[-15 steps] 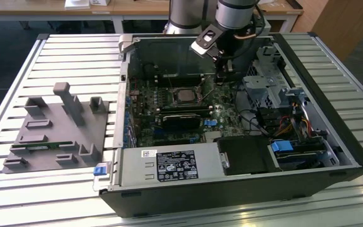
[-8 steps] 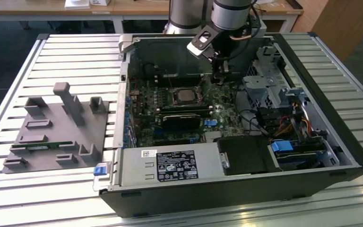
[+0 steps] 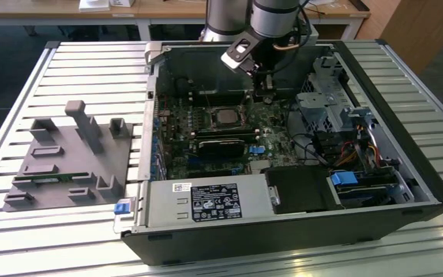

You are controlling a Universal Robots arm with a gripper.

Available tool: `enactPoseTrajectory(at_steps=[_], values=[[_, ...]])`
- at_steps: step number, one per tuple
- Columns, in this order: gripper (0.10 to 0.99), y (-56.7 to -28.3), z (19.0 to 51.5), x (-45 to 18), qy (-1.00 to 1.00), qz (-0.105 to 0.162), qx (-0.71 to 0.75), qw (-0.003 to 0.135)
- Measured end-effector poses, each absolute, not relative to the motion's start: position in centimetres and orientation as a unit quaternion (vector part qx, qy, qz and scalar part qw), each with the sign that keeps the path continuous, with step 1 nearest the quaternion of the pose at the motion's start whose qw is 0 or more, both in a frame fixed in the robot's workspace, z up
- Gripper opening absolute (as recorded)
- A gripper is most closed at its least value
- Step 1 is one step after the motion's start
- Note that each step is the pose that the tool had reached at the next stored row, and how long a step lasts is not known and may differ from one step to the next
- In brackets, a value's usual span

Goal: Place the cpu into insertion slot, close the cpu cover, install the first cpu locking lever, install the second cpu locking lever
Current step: 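Close the cpu cover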

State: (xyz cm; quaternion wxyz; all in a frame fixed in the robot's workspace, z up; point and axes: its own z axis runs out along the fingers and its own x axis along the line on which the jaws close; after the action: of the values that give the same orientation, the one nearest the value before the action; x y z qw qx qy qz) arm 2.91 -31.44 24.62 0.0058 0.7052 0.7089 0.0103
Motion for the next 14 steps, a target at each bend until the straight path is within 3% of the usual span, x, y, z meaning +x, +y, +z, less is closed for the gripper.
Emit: enactPoseTrajectory(at_steps=[14], values=[[0.106,-31.3,24.4,0.8,0.709,0.010,0.705,0.006]])
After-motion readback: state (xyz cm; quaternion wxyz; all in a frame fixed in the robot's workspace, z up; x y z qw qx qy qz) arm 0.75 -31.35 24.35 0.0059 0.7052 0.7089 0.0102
